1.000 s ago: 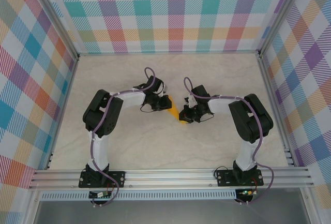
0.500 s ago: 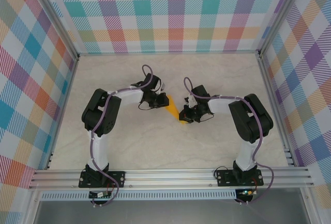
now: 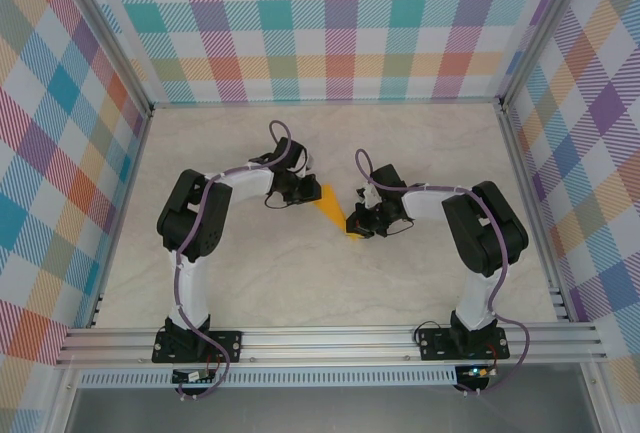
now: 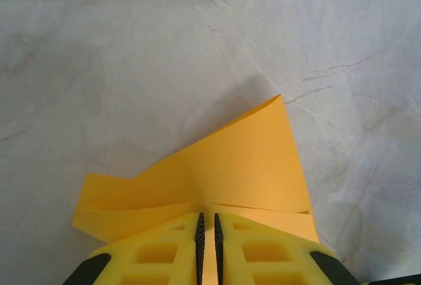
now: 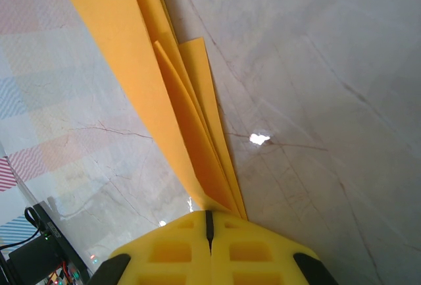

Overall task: Fold a paper plane with a square sheet of paper (pick it up from the middle)
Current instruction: Fold the wing for the fifth time at the center of the table.

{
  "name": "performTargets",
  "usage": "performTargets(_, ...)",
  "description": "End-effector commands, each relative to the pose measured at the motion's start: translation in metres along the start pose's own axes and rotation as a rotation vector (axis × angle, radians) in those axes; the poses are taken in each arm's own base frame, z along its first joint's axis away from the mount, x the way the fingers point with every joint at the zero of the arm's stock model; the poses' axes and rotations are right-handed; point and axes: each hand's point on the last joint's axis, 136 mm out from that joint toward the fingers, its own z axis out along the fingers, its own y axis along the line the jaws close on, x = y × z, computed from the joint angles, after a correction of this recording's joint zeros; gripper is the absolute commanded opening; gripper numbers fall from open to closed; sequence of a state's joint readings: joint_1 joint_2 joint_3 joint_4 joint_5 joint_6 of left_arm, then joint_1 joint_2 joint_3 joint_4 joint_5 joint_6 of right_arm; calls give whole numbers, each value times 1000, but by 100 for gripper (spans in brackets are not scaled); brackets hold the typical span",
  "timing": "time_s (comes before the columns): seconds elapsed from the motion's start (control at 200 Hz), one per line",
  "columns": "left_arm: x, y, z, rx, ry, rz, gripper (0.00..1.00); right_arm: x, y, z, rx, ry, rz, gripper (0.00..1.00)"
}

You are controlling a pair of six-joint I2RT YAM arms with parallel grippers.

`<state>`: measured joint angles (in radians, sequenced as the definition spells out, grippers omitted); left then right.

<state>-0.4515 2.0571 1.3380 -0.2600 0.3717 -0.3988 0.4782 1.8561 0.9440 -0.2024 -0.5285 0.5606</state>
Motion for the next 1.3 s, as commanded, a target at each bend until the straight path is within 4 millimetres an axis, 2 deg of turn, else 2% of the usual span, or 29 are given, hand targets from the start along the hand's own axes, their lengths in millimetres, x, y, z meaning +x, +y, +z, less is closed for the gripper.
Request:
performTargets(0.0, -4, 25, 3, -66, 9, -21, 15, 42, -69, 14, 228, 117, 124, 2)
performTargets(0.295, -11, 43, 3, -118, 9, -21, 15, 42, -70, 14, 231, 119, 123, 2)
performTargets(0.62, -28, 68, 1, -137, 6, -48, 15, 45, -73, 15, 240, 126, 127, 2)
performTargets(0.935, -55, 86, -20, -148, -46, -85, 15, 45, -75, 15, 248, 130, 128, 2)
performTargets(1.02, -63, 80, -30, -139, -65, -82, 15, 44, -74, 15, 245, 129, 129, 2)
performTargets(1.15, -70, 46, -60, -61, -113, -58, 14, 44, -73, 16, 240, 131, 129, 2)
performTargets(1.295, -57, 12, -88, -23, -174, -23, 14, 44, -73, 17, 241, 136, 128, 2)
